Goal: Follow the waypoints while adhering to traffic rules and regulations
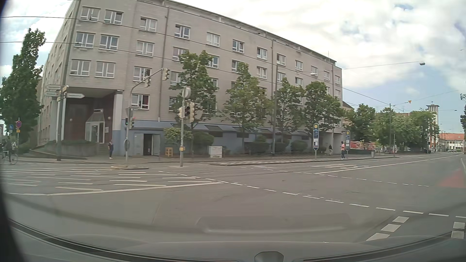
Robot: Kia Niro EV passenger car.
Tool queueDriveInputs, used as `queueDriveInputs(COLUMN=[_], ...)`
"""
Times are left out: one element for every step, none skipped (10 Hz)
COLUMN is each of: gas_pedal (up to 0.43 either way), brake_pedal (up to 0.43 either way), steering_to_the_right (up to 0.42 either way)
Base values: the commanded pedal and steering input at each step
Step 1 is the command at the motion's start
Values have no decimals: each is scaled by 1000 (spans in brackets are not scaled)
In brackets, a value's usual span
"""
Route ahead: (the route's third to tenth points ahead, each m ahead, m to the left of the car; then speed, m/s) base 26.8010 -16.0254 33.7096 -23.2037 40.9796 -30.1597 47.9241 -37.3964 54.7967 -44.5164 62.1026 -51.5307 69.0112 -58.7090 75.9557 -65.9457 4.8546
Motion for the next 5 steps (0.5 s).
queueDriveInputs(gas_pedal=[150, 197, 209, 220, 228], brake_pedal=[24, 24, 24, 24, 24], steering_to_the_right=[431, 424, 403, 376, 352])
